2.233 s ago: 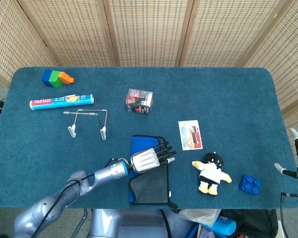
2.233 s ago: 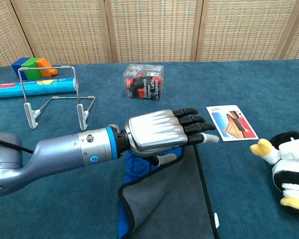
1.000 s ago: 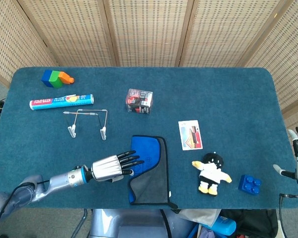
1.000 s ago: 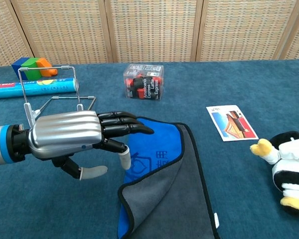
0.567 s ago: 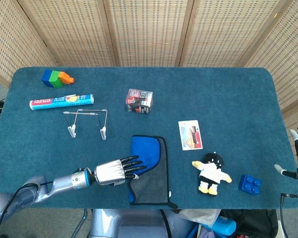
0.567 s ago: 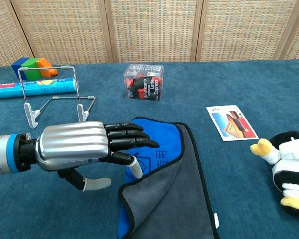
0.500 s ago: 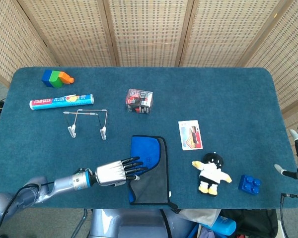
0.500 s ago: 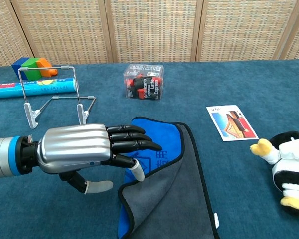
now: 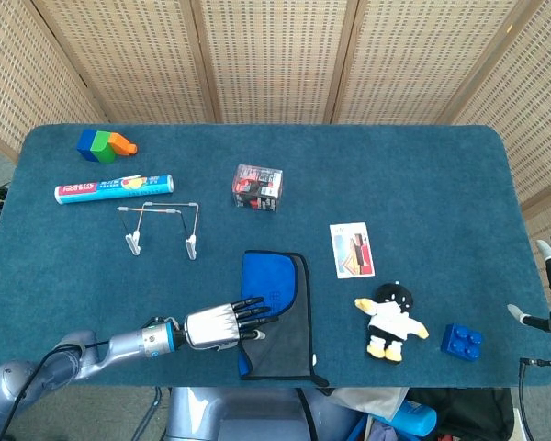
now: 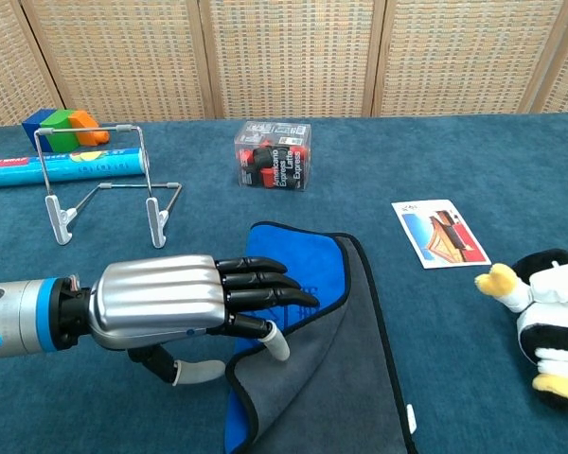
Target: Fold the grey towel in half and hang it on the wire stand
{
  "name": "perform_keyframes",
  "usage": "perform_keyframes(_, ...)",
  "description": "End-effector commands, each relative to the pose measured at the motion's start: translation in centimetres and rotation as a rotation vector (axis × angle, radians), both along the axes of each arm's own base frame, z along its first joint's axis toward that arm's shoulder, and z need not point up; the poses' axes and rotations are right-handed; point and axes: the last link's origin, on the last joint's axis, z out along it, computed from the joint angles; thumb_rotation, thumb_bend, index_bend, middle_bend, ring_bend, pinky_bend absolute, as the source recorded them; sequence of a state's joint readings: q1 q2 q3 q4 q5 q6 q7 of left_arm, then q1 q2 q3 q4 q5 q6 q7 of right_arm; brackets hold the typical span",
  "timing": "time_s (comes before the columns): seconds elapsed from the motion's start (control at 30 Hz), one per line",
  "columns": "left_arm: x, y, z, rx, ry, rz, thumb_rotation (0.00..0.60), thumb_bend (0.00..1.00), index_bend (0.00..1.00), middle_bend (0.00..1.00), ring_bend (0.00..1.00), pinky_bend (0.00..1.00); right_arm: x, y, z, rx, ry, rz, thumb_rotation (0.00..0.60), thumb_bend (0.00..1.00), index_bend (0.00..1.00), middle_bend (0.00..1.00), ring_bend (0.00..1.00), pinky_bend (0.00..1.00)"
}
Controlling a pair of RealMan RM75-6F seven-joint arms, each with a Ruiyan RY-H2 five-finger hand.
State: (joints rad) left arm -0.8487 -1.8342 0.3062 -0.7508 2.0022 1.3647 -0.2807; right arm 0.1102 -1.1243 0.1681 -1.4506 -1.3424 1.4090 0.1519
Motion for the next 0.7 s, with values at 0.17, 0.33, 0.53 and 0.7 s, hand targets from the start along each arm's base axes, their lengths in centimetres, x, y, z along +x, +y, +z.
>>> perform_keyframes(0.17,0.5,-0.1,-0.7,-0.006,-0.006,0.002,0.600,0.46,0.34,0.00,0.00,0.00,-0.1,-0.1,0.0,0.001,-0.004,-0.002,0.600,0.00,0.00,0.00,0.00,0.00)
perform_keyframes(0.33,0.3,-0.1,-0.4,-0.005,-0.010,-0.001,0.600,0.46,0.34,0.00,0.00,0.00,-0.2,0.0,0.2,-0.003,-0.010,-0.006,0.600,0.00,0.00,0.00,0.00,0.00)
perform_keyframes(0.53,-0.2,0.1,1.1,0.010,-0.022,-0.003,0.600,0.46,0.33,0.00,0.00,0.00,-0.2,0.0,0.1,0.003,-0.007,-0.003,0.600,0.00,0.00,0.00,0.00,0.00)
perform_keyframes(0.7,-0.7,-0.1,1.2,0.008,-0.009,0.002,0.600,0.46,0.33,0.00,0.00,0.00,0.0,0.0,0.0,0.003,-0.007,0.001,0.600,0.00,0.00,0.00,0.00,0.00)
